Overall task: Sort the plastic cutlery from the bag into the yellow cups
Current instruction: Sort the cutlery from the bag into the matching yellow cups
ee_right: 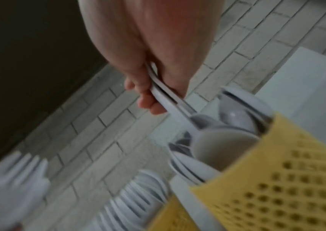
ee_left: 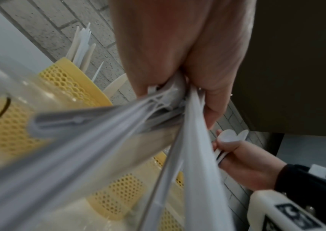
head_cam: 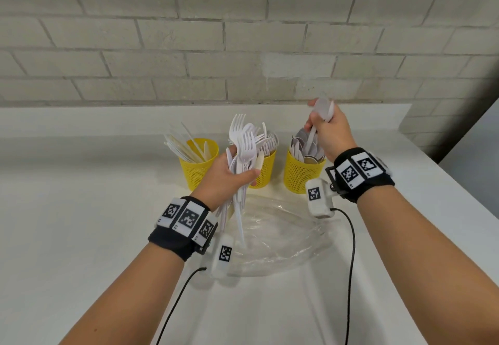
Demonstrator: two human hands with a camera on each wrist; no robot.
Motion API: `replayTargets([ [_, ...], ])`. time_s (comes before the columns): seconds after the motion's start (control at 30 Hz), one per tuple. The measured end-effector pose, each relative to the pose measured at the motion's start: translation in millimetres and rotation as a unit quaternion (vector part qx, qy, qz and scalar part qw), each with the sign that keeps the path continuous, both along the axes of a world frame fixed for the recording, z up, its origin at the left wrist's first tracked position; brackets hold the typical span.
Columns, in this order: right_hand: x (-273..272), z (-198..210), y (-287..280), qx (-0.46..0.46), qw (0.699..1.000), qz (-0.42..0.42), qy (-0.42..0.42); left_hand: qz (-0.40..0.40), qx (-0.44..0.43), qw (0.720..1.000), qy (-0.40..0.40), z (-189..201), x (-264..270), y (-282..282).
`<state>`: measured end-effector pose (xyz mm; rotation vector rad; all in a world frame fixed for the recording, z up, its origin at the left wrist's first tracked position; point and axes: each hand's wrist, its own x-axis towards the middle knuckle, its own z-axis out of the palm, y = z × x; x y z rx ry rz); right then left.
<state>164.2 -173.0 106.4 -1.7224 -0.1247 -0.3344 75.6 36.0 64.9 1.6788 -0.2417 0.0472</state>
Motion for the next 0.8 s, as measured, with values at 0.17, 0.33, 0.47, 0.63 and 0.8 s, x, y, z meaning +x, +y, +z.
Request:
replayTargets([
  [0.17,7,-14,-1,-0.045,0.997,-0.003,0.063,-0.001,0.003,1.000,0.004,1,0,0],
  [0.33,10,-11,-4,-0.047,0.998,-0.030,-0.012,0.001,-0.016,1.000,0.017,2,3,-1],
  [0.47,15,-25,-2,-0.249,0.968,-0.014,0.013,-0.002,-0.037,0.999,0.023,4,2,-4],
  [0.63,14,-23,0,-0.319,0.947,-0.024,-0.020,0.004,-0.053,0.998,0.029,5,2,-5],
  [0.8,14,-28,0,-0.460,0.888,-0.030,0.007,0.010,-0.054,0.998,0.033,5,4,-5],
])
